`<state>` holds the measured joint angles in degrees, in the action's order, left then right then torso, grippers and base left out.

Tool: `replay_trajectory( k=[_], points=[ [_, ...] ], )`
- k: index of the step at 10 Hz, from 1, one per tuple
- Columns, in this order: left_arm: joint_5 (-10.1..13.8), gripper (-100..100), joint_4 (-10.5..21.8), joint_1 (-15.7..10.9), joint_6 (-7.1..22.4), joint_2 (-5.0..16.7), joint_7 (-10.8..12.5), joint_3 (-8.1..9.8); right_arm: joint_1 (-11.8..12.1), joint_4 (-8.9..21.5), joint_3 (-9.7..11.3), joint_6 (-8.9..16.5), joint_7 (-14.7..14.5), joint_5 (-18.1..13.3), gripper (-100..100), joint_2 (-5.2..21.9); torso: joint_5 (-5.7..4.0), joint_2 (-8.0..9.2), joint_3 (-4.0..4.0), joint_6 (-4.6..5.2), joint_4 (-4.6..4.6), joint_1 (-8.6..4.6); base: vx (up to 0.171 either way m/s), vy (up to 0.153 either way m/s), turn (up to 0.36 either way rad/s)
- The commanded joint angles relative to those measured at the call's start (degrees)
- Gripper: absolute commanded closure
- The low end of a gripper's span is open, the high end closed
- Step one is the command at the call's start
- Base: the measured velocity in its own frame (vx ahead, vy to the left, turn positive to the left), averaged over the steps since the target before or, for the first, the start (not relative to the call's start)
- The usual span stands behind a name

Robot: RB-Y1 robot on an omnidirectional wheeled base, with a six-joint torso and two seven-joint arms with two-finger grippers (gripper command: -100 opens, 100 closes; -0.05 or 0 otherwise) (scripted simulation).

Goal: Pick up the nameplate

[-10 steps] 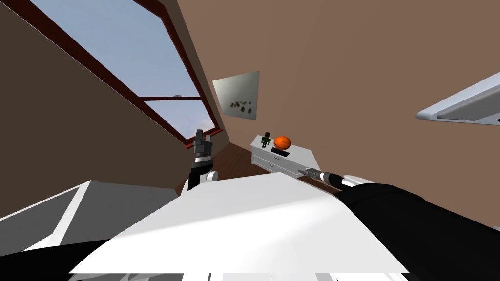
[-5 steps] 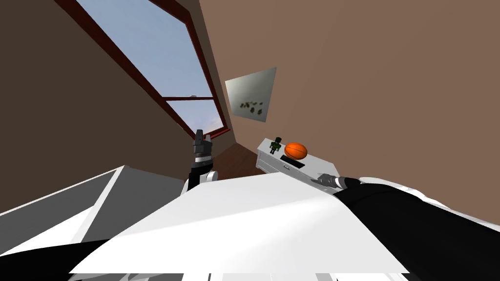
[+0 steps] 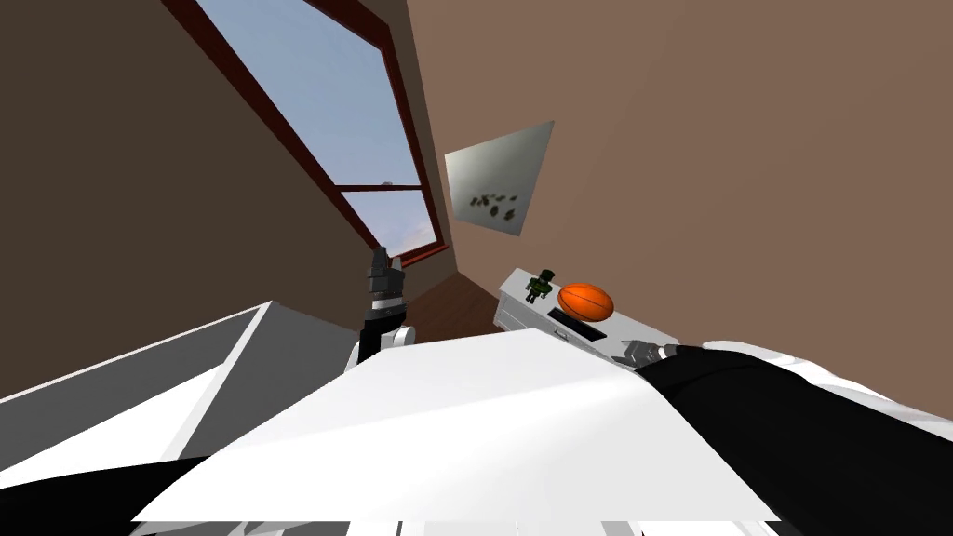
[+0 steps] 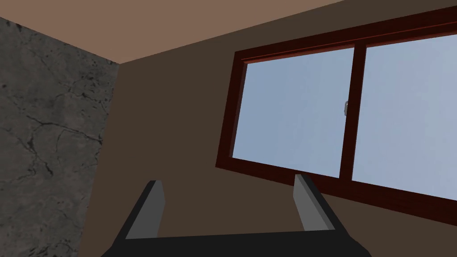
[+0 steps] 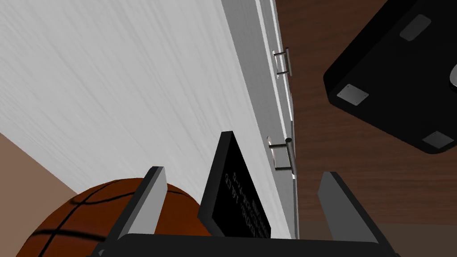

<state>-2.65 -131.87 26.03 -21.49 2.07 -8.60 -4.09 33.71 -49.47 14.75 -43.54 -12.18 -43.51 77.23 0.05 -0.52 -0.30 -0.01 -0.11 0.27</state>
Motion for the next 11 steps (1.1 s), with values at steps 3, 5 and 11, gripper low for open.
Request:
replay_trajectory(
  k=[3, 5, 11],
  points=[
    [0.0, 0, 0.0, 0.0, 0.0, 0.0, 0.0, 0.0, 1.8, 0.6, 2.0, -2.2, -2.4, -3.8, -100, 2.2, 0.02, -0.1, -0.05, -0.01, -0.02, 0.06, 0.153, 0.032, 0.229],
    [0.0, 0, 0.0, 0.0, 0.0, 0.0, 0.0, 0.01, 2.0, 1.0, 3.3, -3.7, -3.6, -5.8, -100, 2.7, 0.0, 0.32, 0.17, 0.11, 0.06, 0.0, 0.064, 0.009, 0.114],
    [0.0, 0, 0.0, 0.0, 0.0, 0.0, 0.0, 0.01, 0.2, 3.9, 4.2, -2.1, -4.8, -5.7, -100, -1.6, -0.14, 0.47, 0.29, -0.1, 0.16, -0.36, 0.012, -0.023, 0.044]
  ],
)
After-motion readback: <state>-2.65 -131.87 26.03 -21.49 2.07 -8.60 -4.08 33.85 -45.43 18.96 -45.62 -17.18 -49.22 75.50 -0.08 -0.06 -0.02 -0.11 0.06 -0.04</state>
